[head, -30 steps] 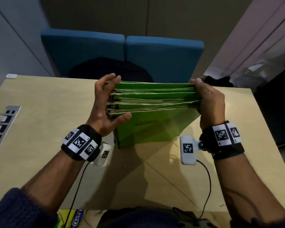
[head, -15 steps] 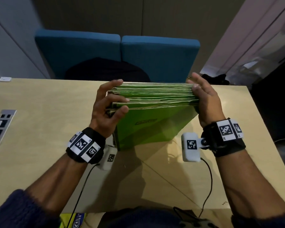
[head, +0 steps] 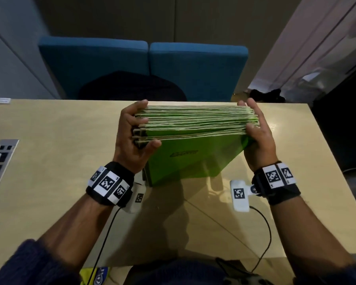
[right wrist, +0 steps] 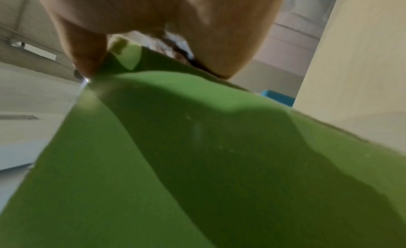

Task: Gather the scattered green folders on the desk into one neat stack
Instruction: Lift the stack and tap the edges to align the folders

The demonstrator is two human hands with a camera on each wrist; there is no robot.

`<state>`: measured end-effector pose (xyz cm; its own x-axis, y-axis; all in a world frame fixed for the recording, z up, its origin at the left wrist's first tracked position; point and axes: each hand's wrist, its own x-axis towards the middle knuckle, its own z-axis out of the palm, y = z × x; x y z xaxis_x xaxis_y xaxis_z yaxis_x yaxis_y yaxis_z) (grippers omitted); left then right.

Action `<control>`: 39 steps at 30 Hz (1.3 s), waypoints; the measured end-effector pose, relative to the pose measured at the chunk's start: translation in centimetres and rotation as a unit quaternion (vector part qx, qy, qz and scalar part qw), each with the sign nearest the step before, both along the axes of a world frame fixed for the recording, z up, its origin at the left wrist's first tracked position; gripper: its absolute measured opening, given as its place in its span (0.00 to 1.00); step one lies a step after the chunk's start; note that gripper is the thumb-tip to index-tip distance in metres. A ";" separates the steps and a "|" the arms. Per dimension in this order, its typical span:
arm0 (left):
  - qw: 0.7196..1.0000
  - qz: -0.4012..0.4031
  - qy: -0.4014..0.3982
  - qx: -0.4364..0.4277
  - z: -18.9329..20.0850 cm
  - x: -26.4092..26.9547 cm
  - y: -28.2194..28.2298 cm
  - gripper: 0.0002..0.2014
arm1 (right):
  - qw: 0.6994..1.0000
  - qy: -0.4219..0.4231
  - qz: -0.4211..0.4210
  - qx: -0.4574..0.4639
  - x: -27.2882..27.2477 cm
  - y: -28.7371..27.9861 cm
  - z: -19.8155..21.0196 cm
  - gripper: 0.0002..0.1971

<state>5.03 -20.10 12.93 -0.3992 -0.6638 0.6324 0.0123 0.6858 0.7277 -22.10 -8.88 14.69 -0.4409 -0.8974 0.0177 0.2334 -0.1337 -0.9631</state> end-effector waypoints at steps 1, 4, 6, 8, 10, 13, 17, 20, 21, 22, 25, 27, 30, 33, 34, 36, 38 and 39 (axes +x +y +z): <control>1.000 0.001 0.009 0.010 -0.2 -0.1 0.2 0.30 | 1.000 -0.012 -0.006 -0.009 0.2 -0.2 0.0 0.40; 0.999 -0.011 0.027 0.016 -0.5 -0.6 0.6 0.22 | 0.999 -0.026 -0.026 -0.008 0.9 -1.1 0.1 0.36; 0.999 -0.012 0.019 -0.026 -0.4 -0.7 0.6 0.18 | 0.999 -0.018 -0.036 -0.007 1.0 -1.4 0.0 0.33; 0.999 0.002 0.005 -0.053 -0.1 -0.5 0.4 0.15 | 0.999 -0.023 -0.042 -0.012 1.0 -1.5 -0.3 0.34; 0.998 0.010 -0.001 -0.054 0.0 -0.4 0.2 0.16 | 0.999 -0.023 -0.045 -0.019 1.1 -1.4 -0.7 0.36; 0.997 -0.016 0.016 -0.070 -0.6 0.0 0.0 0.18 | 0.999 -0.018 -0.048 -0.005 1.5 -1.1 -1.3 0.39; 0.995 -0.024 0.014 -0.099 -1.4 0.2 -0.4 0.14 | 0.999 -0.010 -0.046 0.001 1.5 -1.3 -1.7 0.43; 0.997 -0.033 0.058 -0.048 -0.9 -0.3 0.2 0.16 | 0.997 0.048 -0.052 0.023 1.0 -1.1 -3.2 0.44; 0.996 -0.040 0.072 -0.042 -0.6 -0.5 0.4 0.18 | 0.993 0.096 -0.054 0.053 0.8 -1.0 -4.0 0.46; 0.995 -0.038 0.081 -0.037 -0.6 -0.8 0.4 0.21 | 0.984 0.146 -0.056 0.088 0.6 -1.0 -4.9 0.45; 0.988 -0.070 0.101 0.090 -2.2 -0.7 0.1 0.48 | 0.962 0.232 -0.031 0.143 0.5 -0.5 -7.7 0.48; 0.944 -0.040 0.087 0.317 -3.5 -0.3 0.7 0.61 | 0.960 0.236 -0.021 0.151 0.6 -0.3 -8.9 0.54; 0.916 0.017 0.087 0.391 -5.8 -0.9 0.7 0.47 | 0.974 0.179 -0.046 0.132 1.3 -1.0 -9.6 0.41; 0.929 0.037 0.121 0.348 -5.3 -3.0 -0.1 0.29 | 0.973 0.145 -0.119 0.134 1.2 -1.6 -8.6 0.38; 0.928 0.058 0.096 0.356 -4.7 -4.2 -0.1 0.24 | 0.970 0.134 -0.131 0.157 0.6 -1.3 -8.4 0.37; 0.911 0.111 -0.002 0.398 -4.5 -6.8 0.3 0.24 | 0.955 0.126 -0.143 0.228 -1.5 -0.1 -8.2 0.38; 0.879 0.104 -0.087 0.457 -5.0 -10.3 1.5 0.41 | 0.932 0.133 -0.144 0.303 -5.0 1.8 -7.9 0.38; 0.866 0.082 -0.100 0.484 -5.6 -11.5 2.0 0.47 | 0.920 0.139 -0.139 0.339 -6.4 2.7 -7.9 0.35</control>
<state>-6.51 -18.11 7.31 -0.2858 -0.9025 -0.3223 -0.2205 -0.2653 0.9386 -28.47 -6.19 6.78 -0.7180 -0.5976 -0.3569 0.0122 0.5019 -0.8648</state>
